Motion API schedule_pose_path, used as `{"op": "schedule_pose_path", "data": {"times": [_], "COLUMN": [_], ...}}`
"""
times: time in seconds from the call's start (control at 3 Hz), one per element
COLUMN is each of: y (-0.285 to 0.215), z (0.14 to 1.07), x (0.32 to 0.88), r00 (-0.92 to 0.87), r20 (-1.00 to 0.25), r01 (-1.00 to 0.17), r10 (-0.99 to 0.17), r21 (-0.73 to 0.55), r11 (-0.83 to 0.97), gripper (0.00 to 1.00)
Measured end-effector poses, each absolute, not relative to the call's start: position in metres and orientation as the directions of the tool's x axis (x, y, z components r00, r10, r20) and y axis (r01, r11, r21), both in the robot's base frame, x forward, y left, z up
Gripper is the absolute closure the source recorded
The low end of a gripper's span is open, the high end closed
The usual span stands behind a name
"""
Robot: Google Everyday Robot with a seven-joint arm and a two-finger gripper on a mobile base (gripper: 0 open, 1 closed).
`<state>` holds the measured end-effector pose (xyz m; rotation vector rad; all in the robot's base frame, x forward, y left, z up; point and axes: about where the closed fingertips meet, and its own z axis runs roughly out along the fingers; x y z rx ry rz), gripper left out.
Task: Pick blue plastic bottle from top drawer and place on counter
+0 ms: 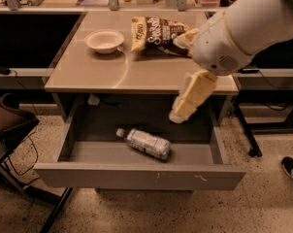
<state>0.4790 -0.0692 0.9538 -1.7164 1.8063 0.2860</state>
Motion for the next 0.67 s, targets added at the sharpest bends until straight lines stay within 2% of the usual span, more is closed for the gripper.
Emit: {"op": "schedule_pose_path", "data": {"times": [0.33,0.67], "y": [-0.0002,0.0044], "z": [0.9564,0.9564], "x": [0.4989,0.5004], "r00": [0.131,0.134], "r20": [-0.666,-0.673], "r01": [-0.962,-0.962], "r10": [-0.735,-0.727], "r21": [-0.264,-0.264], "r11": [0.067,0.067], "gripper": [0.0,0.0]}}
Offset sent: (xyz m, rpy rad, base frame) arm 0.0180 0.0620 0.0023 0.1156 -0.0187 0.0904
